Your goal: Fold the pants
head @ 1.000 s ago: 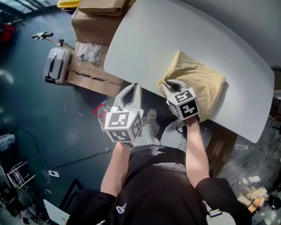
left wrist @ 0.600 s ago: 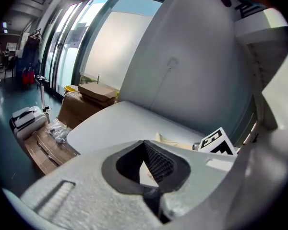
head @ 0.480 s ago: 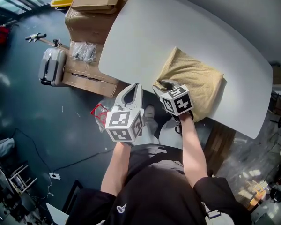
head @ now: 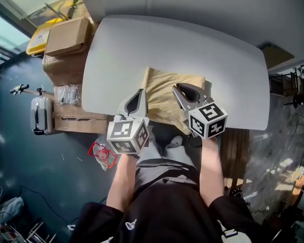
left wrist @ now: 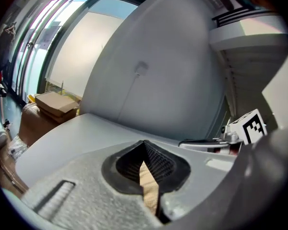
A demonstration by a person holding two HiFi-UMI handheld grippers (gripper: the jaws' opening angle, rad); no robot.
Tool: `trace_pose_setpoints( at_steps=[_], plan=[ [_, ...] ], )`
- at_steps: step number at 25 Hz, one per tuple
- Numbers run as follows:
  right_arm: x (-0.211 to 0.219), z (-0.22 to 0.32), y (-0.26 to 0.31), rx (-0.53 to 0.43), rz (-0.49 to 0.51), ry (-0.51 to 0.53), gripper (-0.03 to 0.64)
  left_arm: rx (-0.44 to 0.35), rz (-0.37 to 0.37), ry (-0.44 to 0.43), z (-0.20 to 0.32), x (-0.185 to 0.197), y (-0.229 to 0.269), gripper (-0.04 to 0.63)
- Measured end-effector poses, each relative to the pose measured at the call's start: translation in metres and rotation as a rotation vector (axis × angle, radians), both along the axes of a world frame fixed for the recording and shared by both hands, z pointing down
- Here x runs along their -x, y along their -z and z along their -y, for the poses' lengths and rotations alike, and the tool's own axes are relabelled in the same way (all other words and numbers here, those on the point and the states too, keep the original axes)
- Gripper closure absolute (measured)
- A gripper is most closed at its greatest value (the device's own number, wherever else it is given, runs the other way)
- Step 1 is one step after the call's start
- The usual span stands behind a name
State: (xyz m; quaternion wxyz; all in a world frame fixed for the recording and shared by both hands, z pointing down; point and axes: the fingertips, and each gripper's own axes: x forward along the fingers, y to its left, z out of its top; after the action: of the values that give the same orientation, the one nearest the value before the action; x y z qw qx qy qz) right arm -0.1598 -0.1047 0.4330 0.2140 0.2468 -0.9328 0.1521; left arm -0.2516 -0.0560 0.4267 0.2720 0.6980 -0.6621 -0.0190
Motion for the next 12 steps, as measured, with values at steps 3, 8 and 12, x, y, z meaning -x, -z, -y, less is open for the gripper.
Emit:
trace_pose_setpoints(
  at_steps=[3,8,12],
  plan=[
    [-0.029,0.021,0.044,-0.124,0.037,-0.085,0.591,-0.072,0.013,-0.048,0.026,-0.018,0.030,0.592],
    [-0.073,0.030,0.111,-0.280,0.101,-0.161,0.606,-0.186,0.062,-0.135,0.046,-0.059,0.080,0.592],
    [-0.105,0.038,0.156,-0.390,0.166,-0.238,0.612,-0.277,0.101,-0.179,0.058,-0.088,0.123,0.592]
  ],
)
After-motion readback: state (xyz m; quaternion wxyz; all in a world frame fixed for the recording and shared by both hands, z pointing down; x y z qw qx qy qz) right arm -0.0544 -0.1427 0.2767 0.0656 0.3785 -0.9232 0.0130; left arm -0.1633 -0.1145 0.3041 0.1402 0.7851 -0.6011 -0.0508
